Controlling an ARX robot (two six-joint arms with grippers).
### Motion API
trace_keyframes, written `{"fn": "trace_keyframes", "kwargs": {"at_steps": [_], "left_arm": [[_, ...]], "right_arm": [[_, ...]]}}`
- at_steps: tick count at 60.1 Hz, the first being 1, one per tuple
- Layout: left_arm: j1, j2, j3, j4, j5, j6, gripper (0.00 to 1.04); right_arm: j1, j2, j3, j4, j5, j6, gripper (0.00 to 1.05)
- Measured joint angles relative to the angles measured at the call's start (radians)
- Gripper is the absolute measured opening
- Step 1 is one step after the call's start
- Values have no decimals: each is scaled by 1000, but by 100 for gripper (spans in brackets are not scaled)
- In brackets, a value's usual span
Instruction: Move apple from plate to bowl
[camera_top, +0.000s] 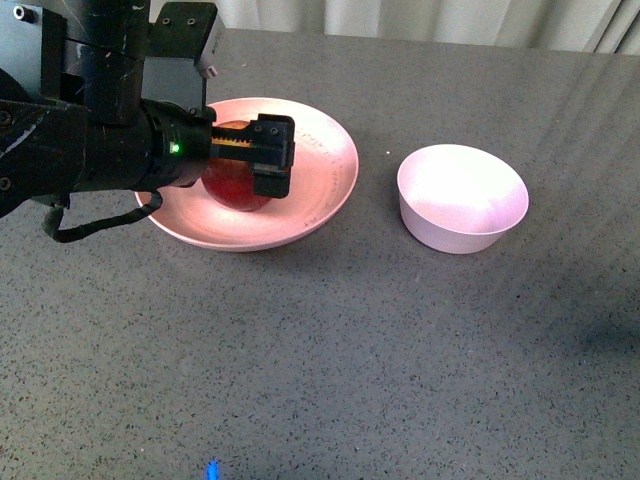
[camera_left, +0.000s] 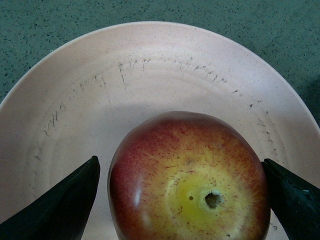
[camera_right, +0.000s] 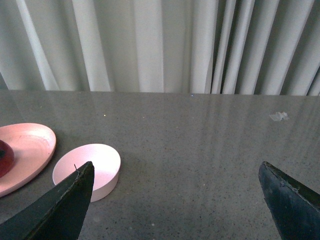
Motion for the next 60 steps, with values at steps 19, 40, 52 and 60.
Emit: {"fn": "trace_keyframes", "kwargs": {"at_steps": [19,40,52,60], "left_arm": [[-10,0,5,-13,-22,0,77],[-54,-35,26,-55,-27,5,76],[-125,-74,105,-94,-27,-1,76],[-177,-76,141,-113,-33,-11,76]], "right_arm": [[0,0,0,0,0,0,96],[0,0,0,0,0,0,96],[0,0,0,0,0,0,96],[0,0,0,0,0,0,96]]}}
